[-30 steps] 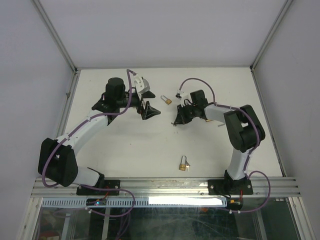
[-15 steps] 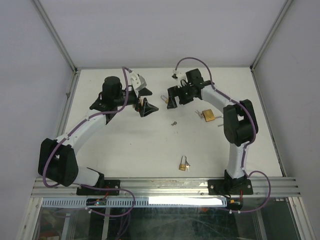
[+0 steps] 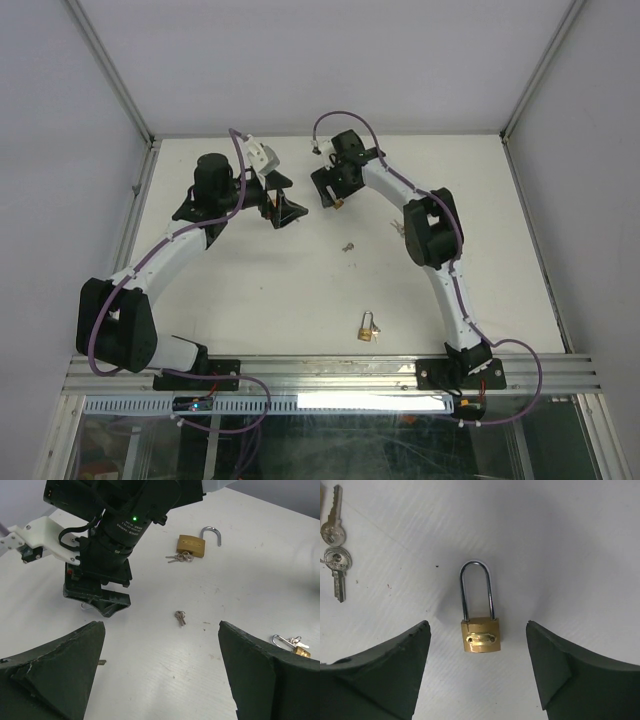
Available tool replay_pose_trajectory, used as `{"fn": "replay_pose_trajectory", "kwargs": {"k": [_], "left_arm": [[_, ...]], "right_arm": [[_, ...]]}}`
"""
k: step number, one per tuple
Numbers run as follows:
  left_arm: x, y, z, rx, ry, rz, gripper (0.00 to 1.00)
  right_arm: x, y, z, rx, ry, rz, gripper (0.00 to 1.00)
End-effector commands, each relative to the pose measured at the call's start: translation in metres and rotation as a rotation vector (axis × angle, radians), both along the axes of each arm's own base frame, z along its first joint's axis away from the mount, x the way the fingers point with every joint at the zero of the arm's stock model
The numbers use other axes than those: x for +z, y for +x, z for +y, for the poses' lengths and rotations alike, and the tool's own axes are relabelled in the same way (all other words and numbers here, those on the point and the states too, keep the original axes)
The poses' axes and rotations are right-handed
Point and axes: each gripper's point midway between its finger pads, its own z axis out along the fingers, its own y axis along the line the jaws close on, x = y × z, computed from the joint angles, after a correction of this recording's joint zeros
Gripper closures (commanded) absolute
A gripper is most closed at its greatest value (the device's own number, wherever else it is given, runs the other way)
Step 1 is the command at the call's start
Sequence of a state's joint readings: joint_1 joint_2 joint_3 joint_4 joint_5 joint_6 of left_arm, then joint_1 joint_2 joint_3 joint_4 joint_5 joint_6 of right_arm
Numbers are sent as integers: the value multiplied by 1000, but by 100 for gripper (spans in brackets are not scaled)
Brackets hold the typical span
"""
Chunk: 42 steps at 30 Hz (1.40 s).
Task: Unlock with the key
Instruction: Move the lock to the center of the board.
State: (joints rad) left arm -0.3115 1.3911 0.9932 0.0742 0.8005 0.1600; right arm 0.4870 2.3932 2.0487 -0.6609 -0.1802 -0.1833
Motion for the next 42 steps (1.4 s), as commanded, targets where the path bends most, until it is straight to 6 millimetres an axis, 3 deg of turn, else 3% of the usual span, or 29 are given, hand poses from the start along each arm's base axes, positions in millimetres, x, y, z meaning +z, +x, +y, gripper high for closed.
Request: {"fn": "replay_pose_trajectory", "kwargs": {"k": [1, 3, 8, 14, 16, 25, 34, 42], "left_arm": [[26, 0, 4, 12, -44, -75, 1], [27, 0, 4, 15, -47, -77, 1], [27, 2, 6, 18, -47, -83, 1], [27, 3, 6, 16, -44, -89, 1], [24, 4, 8, 12, -25, -103, 1], [-9, 5, 21, -25, 130, -164, 1], [-14, -3, 16, -78, 109, -125, 1], [-8, -3, 17, -67, 105, -132, 1]], "right_arm": [[-11, -9, -5, 30, -105, 16, 29], [-14, -13, -7, 38, -143, 6, 44], [-6, -16, -9, 40, -158, -28, 52], [-6, -21, -5, 60, -136, -15, 92], [2, -25, -1, 68, -104, -12, 100], [48, -63, 12, 162, 116, 28, 100], [24, -65, 1, 112, 34, 11, 99], [-8, -75, -14, 114, -179, 38, 70]]}}
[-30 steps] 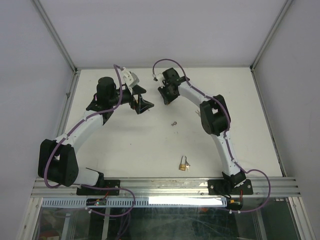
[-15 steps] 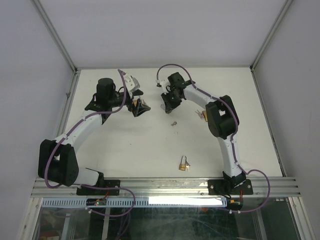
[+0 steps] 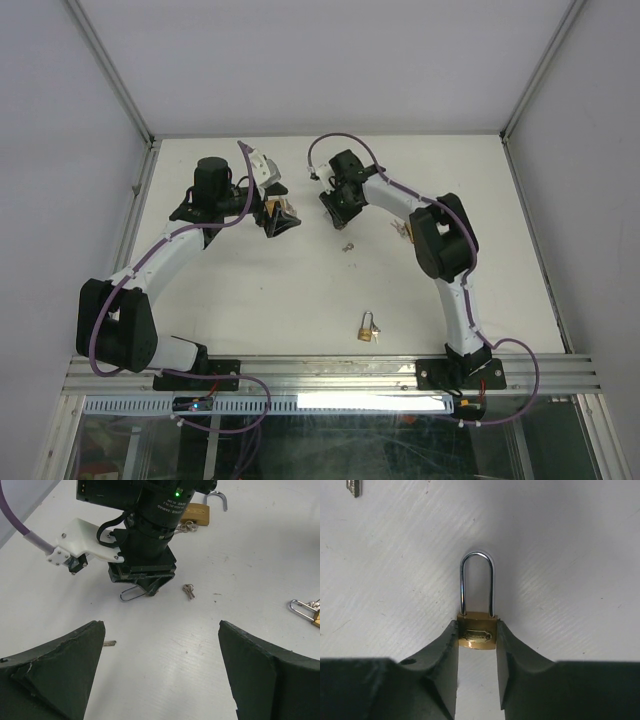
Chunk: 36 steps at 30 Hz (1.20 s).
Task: Unlock with the key
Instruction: Move the lock to the center of the board, then pick up the lock from the center of the board.
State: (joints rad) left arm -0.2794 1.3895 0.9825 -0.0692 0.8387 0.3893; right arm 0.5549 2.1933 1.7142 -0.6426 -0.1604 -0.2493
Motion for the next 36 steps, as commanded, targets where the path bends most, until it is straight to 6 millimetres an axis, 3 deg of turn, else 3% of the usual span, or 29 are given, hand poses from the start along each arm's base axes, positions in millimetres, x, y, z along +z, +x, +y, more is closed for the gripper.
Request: {"fn": "replay_pose_trajectory", "kwargs": {"k": [1, 4, 10, 11, 14, 17, 21, 25, 29, 32, 33, 36], "left_arm": [[19, 1, 0, -20, -17, -73, 1], [20, 1, 0, -22, -18, -75, 1], [24, 1, 0, -26, -22, -82, 1], [23, 1, 0, -24, -21, -82, 1], [23, 1, 0, -24, -20, -84, 1], [21, 1, 0, -24, -17, -81, 1], [13, 0, 2, -38, 13, -102, 1], [4, 3, 8, -58, 89, -179, 2], [2, 6, 16, -69, 173, -292, 4], [30, 22, 30, 40, 17, -140, 7], [44, 27, 33, 68, -60, -64, 9], [64, 37, 36, 181, -208, 182, 20]], "right_arm": [[0, 2, -4, 3, -88, -28, 66], [-5, -3, -7, 13, -109, -4, 59], [-14, -4, -9, 8, -148, 26, 57], [-15, -6, -10, 7, -154, 34, 59], [-15, -7, -10, 7, -156, 47, 79], [-9, -8, -7, 8, -137, 46, 83], [16, -9, 9, 37, -38, 38, 90], [54, -15, 28, 72, 112, 41, 94], [92, -38, 47, 166, 309, 65, 94], [114, -55, 53, 209, 415, 30, 94], [121, -53, 51, 188, 426, -16, 94], [151, -44, 47, 114, 483, -202, 95]]}}
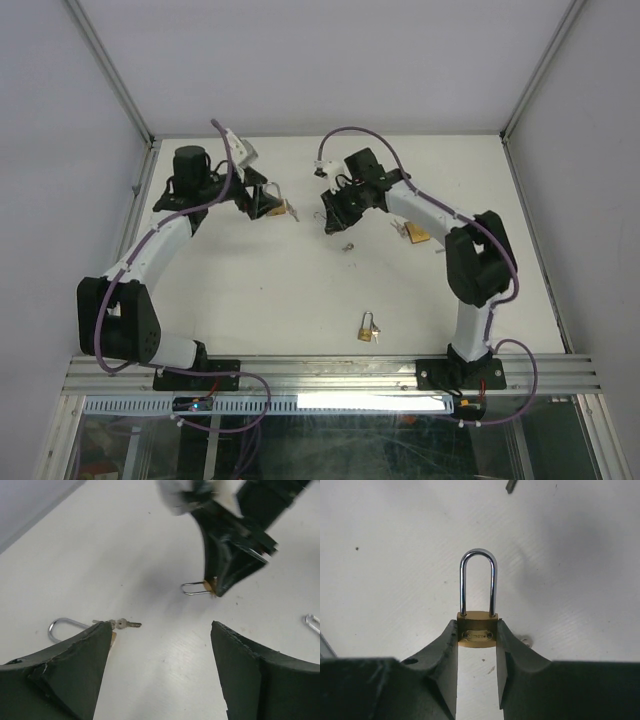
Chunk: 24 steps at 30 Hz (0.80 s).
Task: Unlock with the key
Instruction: Pick up the lock from the center of the board.
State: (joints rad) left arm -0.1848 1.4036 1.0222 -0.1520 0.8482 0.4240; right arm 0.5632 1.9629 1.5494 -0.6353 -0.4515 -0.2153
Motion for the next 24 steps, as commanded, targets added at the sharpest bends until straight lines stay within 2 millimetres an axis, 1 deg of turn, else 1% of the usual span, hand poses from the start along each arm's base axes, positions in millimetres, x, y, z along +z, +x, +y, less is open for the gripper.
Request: {"fn": "replay_pose_trajectory", "kwargs": {"k": [1, 3, 5, 8, 10, 12, 13, 15, 18, 20, 21, 24], "left_arm": [[72, 14, -1, 100, -279, 213, 21], [84, -3, -14, 55, -364, 327, 23], [95, -13, -26, 47, -428, 401, 21], [111, -17, -39, 62, -482, 431, 17], [113, -20, -50, 46, -479, 442, 17], [111, -21, -56, 43, -469, 448, 18], [110, -19, -57, 45, -468, 447, 20], [114, -16, -55, 45, -462, 417, 20], [130, -14, -42, 10, -431, 256, 12], [138, -12, -30, -7, -399, 137, 5], [142, -12, -25, -16, -381, 86, 3], [138, -12, -15, -68, -275, -51, 1]], "right_arm": [[101, 18, 25, -60, 274, -338, 95], [130, 15, 33, -76, 354, -471, 96], [153, 11, 43, -75, 412, -591, 97], [176, 14, 50, -109, 438, -704, 98], [184, 15, 55, -120, 445, -731, 99], [189, 9, 62, -82, 469, -749, 99], [190, 7, 65, -66, 477, -749, 99], [189, 0, 69, -18, 486, -734, 99], [182, -11, 73, 56, 474, -682, 100], [174, -17, 71, 88, 462, -644, 100], [174, -19, 70, 96, 466, -631, 100], [175, -23, 66, 111, 482, -613, 100]]}}
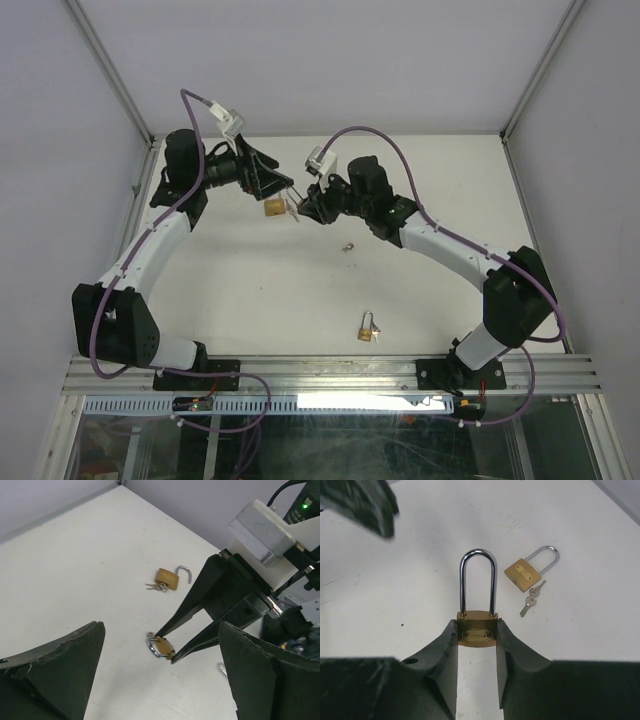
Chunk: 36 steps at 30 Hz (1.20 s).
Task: Unlock with the key
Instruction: Pick up the lock from the center of the board.
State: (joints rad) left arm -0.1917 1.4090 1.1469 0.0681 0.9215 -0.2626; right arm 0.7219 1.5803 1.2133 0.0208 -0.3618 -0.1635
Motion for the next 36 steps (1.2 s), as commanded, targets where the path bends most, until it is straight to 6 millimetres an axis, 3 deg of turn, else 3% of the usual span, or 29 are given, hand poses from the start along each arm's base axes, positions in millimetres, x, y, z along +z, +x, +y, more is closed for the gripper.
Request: {"fn": "replay_pose_trajectory", "kwargs": {"k": [1, 6, 8, 11, 12, 15, 19, 21, 25, 28, 34, 36], "left_arm": [[44, -9, 16, -73, 129, -404, 1], [55, -24, 39, -223, 344, -898, 7], [38, -40, 42, -347, 511, -1195, 9], [-5, -56, 47, -585, 814, -1505, 17], [-10, -57, 48, -614, 849, -1573, 17], [1, -55, 36, -594, 849, -1703, 15], [19, -60, 13, -563, 780, -1776, 14], [17, -66, 4, -581, 749, -1779, 14], [1, -71, 0, -614, 736, -1761, 27], [-3, -69, -1, -624, 741, -1765, 24], [-1, -61, -1, -619, 757, -1728, 42], [-1, -62, -1, -619, 756, -1731, 54]], "right_arm": [[43, -6, 2, 86, 81, -63, 100], [55, -20, -6, 198, 104, 24, 100], [52, -28, -9, 233, 73, 44, 100], [51, -38, -10, 276, 54, 80, 100], [52, -41, -10, 284, 54, 85, 100], [54, -46, -8, 307, 59, 96, 100], [54, -51, 0, 338, 53, 101, 100], [56, -53, 4, 354, 53, 102, 100], [62, -56, 10, 378, 62, 103, 100], [63, -59, 13, 391, 64, 104, 100], [61, -63, 15, 408, 57, 109, 100], [60, -64, 15, 409, 53, 112, 100]]}}
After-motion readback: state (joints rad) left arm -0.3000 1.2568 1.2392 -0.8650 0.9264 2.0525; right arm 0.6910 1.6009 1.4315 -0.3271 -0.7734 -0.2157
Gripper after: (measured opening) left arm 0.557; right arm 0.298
